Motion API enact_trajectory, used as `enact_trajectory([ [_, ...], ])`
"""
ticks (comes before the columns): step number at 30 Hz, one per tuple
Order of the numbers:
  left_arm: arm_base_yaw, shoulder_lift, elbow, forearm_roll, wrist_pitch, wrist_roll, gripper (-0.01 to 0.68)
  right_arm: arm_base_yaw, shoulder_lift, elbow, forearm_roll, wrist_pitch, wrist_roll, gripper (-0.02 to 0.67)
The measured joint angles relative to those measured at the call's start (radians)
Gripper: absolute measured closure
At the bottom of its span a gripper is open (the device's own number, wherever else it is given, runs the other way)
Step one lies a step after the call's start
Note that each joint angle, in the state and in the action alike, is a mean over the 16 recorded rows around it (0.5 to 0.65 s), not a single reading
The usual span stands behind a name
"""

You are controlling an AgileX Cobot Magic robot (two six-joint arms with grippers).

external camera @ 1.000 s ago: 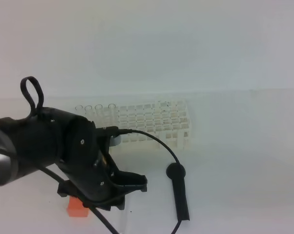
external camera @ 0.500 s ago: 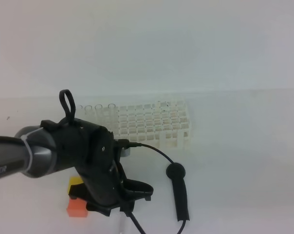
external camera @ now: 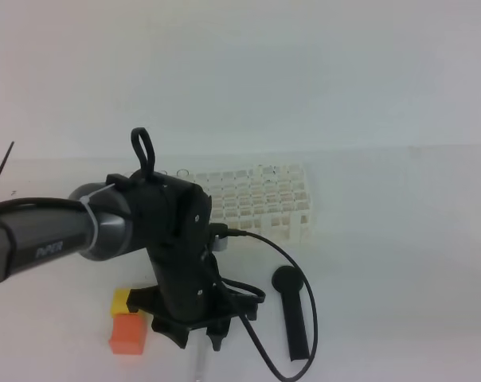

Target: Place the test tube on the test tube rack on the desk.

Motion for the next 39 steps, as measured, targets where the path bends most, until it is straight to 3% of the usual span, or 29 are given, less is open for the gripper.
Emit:
enact_trajectory([
  [19,-0.036,0.008,-0.003,-0.002,0.010,-0.033,0.317,0.004,0.000,0.000,0.004,-0.007,0.000,0.650],
  [39,-0.048,0.013,-0.001,-0.017,0.028,-0.124,0.318,0.071,0.000,0.000,0.001,-0.008,0.000,0.650],
])
